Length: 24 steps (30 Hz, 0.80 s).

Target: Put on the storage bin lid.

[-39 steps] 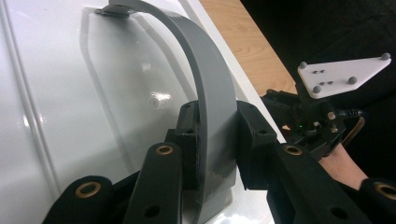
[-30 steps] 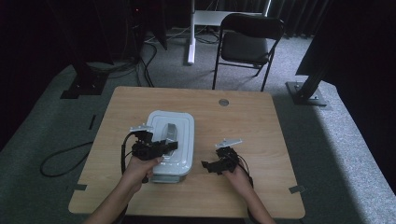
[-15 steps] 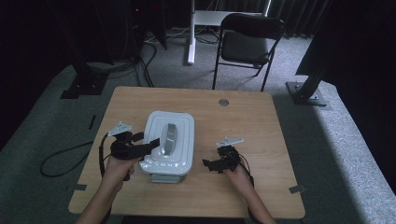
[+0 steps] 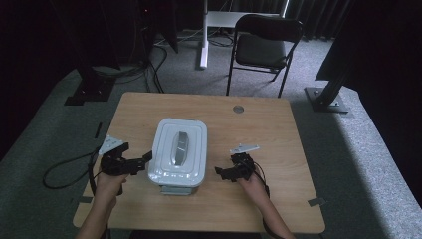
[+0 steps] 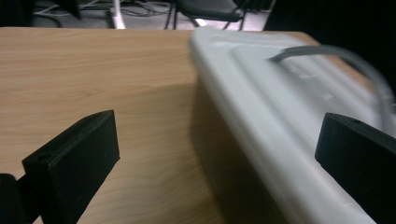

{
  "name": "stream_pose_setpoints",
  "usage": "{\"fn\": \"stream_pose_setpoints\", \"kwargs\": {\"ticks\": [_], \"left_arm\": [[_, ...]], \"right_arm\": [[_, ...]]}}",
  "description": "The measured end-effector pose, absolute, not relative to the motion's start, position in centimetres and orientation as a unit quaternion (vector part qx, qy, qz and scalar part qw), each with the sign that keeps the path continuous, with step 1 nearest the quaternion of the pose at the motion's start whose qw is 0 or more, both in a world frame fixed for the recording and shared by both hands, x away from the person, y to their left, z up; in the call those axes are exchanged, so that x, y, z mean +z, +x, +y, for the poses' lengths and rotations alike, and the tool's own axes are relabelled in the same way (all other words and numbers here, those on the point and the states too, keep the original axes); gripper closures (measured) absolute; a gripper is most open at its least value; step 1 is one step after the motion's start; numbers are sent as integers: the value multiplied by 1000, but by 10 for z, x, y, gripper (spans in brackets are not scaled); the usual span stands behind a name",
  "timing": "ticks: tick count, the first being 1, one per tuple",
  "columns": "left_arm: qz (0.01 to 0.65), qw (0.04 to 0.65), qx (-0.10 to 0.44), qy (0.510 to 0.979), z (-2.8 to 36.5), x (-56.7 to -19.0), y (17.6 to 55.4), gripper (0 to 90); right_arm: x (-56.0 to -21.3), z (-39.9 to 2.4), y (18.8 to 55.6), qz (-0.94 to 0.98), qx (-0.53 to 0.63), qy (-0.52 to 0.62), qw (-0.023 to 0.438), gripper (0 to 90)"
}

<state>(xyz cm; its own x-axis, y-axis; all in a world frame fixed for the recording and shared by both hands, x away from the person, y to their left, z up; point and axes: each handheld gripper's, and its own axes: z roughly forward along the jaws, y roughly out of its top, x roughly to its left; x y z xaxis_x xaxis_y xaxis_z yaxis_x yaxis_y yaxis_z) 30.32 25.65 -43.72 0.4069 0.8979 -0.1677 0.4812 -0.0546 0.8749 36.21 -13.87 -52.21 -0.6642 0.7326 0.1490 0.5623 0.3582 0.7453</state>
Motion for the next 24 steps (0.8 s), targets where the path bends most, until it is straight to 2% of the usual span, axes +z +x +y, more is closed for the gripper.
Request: {"fn": "stream_pose_setpoints", "kwargs": {"ticks": [6,11,14,24], "left_arm": [[533,445,238,679,278,-462,316,5],[548,421,247,680,281,-480,325,5],[548,405,244,690,275,-500,334,5],[538,383,214,720,247,-521,345,4]], "right_arm": [[-522,-136,364,818,404,395,106,123],[-523,-134,365,815,406,398,109,123],[-526,-131,369,815,404,402,109,124],[-524,-118,375,802,424,408,105,123]]}}
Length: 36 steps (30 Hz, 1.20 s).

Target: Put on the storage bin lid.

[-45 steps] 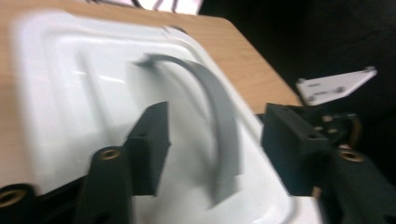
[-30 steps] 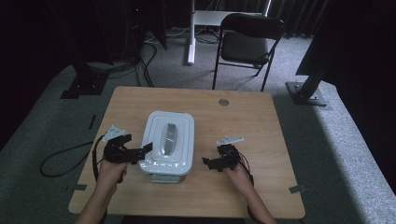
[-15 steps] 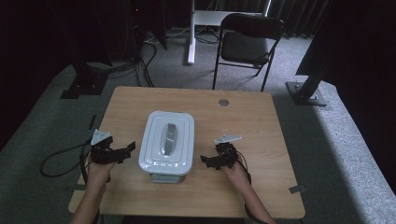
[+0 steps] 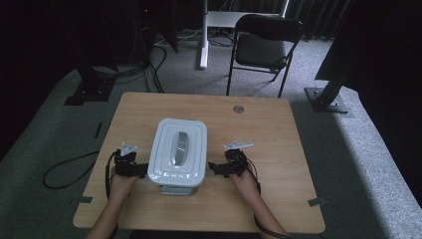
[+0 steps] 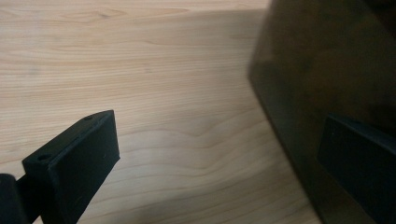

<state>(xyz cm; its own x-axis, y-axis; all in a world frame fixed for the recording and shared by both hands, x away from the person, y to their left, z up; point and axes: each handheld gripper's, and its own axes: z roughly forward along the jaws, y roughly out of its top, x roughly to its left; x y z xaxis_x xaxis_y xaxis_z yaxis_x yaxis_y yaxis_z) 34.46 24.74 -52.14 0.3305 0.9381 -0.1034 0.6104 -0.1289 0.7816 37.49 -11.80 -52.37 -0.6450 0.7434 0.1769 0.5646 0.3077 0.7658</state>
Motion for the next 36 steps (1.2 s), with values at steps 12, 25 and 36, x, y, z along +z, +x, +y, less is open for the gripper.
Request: {"fn": "stream_pose_setpoints", "kwargs": {"ticks": [12,25,36], "left_arm": [[529,383,214,727,235,-521,347,5],[514,383,203,740,209,-520,352,6],[496,377,193,758,183,-519,355,6]], "right_arm": [[-521,-109,369,810,418,397,105,127],[-520,-138,367,798,430,412,98,128],[-521,-165,363,785,431,432,107,128]]}}
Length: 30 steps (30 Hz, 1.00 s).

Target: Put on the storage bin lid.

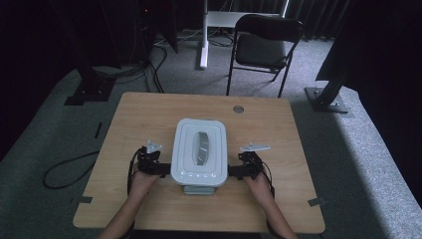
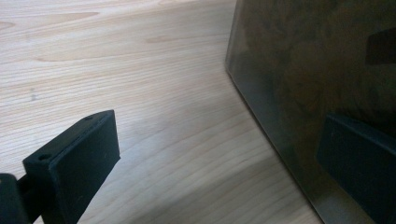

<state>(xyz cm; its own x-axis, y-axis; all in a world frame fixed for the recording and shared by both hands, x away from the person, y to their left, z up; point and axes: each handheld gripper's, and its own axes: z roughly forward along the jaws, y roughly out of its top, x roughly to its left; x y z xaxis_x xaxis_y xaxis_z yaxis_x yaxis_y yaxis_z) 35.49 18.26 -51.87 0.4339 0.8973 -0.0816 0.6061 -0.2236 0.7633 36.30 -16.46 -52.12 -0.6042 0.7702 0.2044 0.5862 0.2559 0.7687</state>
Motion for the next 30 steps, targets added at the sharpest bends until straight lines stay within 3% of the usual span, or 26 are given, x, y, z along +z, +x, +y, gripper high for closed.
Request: {"fn": "stream_pose_setpoints", "kwargs": {"ticks": [13,23,30], "left_arm": [[481,398,171,762,174,-521,355,6],[487,401,190,753,200,-526,347,6],[494,396,194,749,214,-533,341,5]], "right_arm": [[-524,-186,359,771,438,447,117,123],[-538,-210,352,755,414,473,186,124],[-541,-222,345,740,425,481,200,124]]}}
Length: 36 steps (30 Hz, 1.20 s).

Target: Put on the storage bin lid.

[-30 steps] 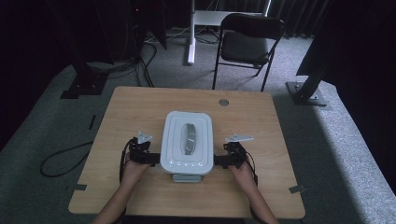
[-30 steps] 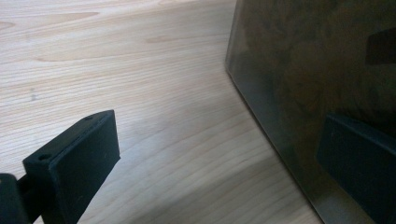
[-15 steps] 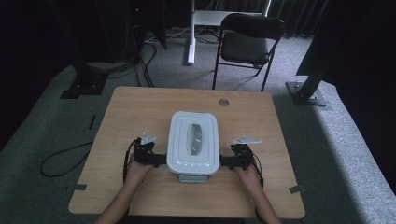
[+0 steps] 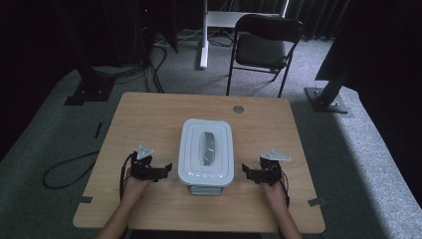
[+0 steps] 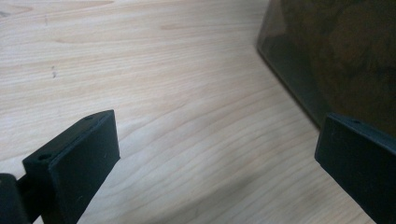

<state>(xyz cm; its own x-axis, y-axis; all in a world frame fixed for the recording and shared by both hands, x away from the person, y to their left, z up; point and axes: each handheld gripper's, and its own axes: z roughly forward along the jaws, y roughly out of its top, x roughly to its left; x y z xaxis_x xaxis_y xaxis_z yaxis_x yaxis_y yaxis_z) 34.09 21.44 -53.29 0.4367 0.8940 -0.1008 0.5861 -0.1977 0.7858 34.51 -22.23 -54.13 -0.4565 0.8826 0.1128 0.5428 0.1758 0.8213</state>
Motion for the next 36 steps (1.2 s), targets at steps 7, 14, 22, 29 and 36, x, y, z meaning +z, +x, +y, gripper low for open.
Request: {"fn": "stream_pose_setpoints", "kwargs": {"ticks": [7,14,22,29,36], "left_arm": [[508,395,200,739,232,-541,334,6],[512,388,215,735,246,-542,324,6],[518,380,236,730,264,-541,308,6],[532,376,249,717,283,-542,292,6],[545,367,272,703,301,-543,273,6]], "right_arm": [[-543,-235,335,730,418,493,224,124],[-548,-250,324,723,406,506,239,124],[-551,-268,312,707,403,523,252,124],[-551,-284,301,689,404,543,260,124],[-553,-291,295,682,384,560,271,124]]}}
